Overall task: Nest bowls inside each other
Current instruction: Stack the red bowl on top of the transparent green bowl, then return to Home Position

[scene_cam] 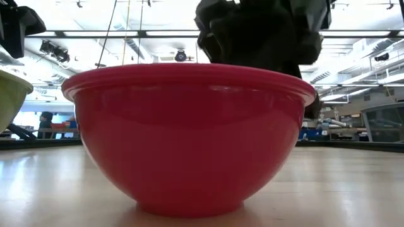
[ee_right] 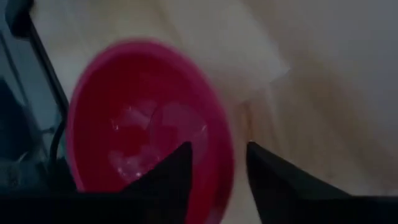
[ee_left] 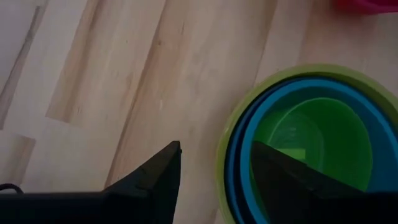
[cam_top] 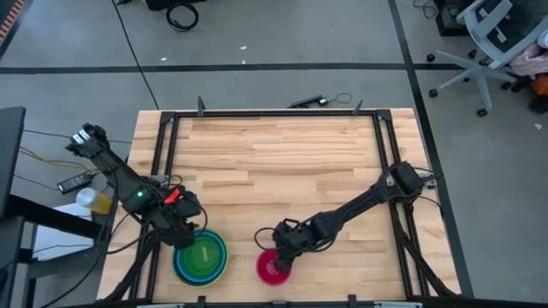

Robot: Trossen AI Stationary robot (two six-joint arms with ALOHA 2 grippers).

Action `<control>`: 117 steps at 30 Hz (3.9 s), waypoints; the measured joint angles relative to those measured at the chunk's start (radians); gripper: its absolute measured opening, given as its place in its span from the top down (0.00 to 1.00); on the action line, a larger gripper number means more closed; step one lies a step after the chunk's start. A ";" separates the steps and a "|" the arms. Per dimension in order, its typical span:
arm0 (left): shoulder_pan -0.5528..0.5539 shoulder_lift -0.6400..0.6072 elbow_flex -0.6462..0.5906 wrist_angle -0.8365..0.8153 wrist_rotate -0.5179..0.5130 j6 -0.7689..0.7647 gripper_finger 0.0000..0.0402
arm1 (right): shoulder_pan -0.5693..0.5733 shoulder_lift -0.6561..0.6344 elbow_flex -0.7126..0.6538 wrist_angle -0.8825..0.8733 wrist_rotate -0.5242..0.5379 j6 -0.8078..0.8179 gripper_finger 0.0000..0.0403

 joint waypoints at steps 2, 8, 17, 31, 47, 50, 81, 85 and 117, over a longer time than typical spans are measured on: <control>0.000 0.000 0.000 -0.001 0.000 -0.004 0.52 | -0.004 0.010 -0.001 0.020 -0.019 0.000 0.69; 0.000 -0.002 0.000 -0.011 0.000 -0.029 0.52 | -0.018 0.003 0.063 0.048 0.039 -0.049 0.95; 0.063 -0.058 0.043 -0.110 -0.030 -0.053 0.52 | -0.105 0.042 0.289 0.050 0.202 -0.222 0.95; 0.248 -0.132 0.142 -0.149 -0.187 0.006 0.52 | -0.181 0.439 0.893 -0.017 0.113 -0.449 0.93; 0.248 -0.132 0.142 -0.162 -0.233 0.119 0.52 | -0.181 0.512 0.961 -0.080 0.175 -0.323 0.53; 0.248 -0.132 0.142 -0.166 -0.230 0.081 0.52 | -0.180 0.463 0.961 -0.144 0.280 -0.342 0.51; 0.247 -0.151 0.142 -0.115 -0.242 0.101 0.64 | -0.161 0.432 0.736 -0.150 0.119 -0.277 0.98; 0.247 -0.151 0.142 -0.090 -0.269 0.111 0.64 | -0.152 0.333 0.738 -0.219 0.221 -0.354 0.98; -0.034 -0.006 -0.145 0.616 0.250 -0.007 0.64 | -0.163 0.291 0.697 -0.168 0.192 -0.421 0.99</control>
